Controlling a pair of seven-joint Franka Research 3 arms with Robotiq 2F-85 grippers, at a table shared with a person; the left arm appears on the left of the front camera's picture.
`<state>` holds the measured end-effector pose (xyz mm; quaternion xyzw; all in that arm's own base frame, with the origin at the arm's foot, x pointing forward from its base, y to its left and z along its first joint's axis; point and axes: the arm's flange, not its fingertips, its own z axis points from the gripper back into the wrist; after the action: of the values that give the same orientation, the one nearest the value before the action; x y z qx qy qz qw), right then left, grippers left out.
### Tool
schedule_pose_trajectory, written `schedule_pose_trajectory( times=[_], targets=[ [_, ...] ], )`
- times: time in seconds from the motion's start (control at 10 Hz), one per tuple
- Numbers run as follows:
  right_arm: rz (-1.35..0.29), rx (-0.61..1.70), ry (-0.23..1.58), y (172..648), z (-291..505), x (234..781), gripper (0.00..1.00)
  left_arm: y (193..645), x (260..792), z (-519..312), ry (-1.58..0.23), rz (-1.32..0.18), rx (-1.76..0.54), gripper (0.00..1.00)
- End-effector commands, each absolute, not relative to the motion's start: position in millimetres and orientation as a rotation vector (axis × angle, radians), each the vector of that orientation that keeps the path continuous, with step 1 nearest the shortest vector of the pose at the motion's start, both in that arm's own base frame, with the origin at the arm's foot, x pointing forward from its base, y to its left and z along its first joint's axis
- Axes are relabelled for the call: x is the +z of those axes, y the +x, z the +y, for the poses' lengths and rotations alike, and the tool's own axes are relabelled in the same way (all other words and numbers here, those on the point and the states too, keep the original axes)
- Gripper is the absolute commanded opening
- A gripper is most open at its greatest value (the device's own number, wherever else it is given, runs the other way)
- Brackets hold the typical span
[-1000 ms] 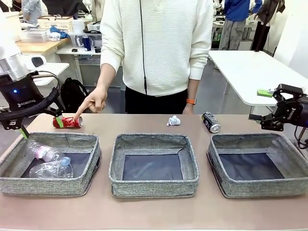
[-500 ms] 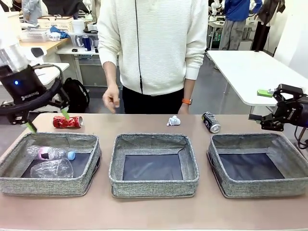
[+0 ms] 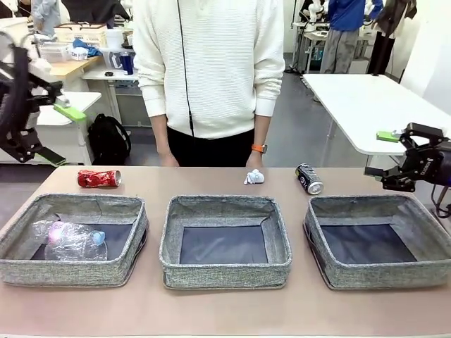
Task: Sort the waste into the appropriate baskets.
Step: Place the picked waste into the Fabric basket indicated by the person.
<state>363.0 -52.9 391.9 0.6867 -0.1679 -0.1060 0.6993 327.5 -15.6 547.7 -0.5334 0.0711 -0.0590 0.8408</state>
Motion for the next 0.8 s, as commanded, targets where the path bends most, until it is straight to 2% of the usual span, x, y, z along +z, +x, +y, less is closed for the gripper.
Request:
schedule_pose_trajectory(
  times=[0.0,0.2,0.3,0.4,0.5,0.7],
  targets=[
    [-0.366,-0.256,1.545,363,-52,397,1.00,318,506,36,-1.468,0.217,-0.062,1.00],
    [-0.366,-0.256,1.545,363,-52,397,1.00,292,480,90,-1.620,0.018,0.117,1.00],
    [-0.366,-0.256,1.545,363,-52,397,1.00,285,469,106,-1.631,0.014,0.189,1.00],
    [-0.366,-0.256,1.545,363,-52,397,1.00,289,465,101,-1.505,0.151,0.302,1.00],
    [-0.366,-0.256,1.545,363,-52,397,1.00,285,470,107,-1.603,0.064,0.130,1.00],
    [-0.366,-0.256,1.545,363,-52,397,1.00,285,470,107,-1.603,0.064,0.130,1.00]
  ],
)
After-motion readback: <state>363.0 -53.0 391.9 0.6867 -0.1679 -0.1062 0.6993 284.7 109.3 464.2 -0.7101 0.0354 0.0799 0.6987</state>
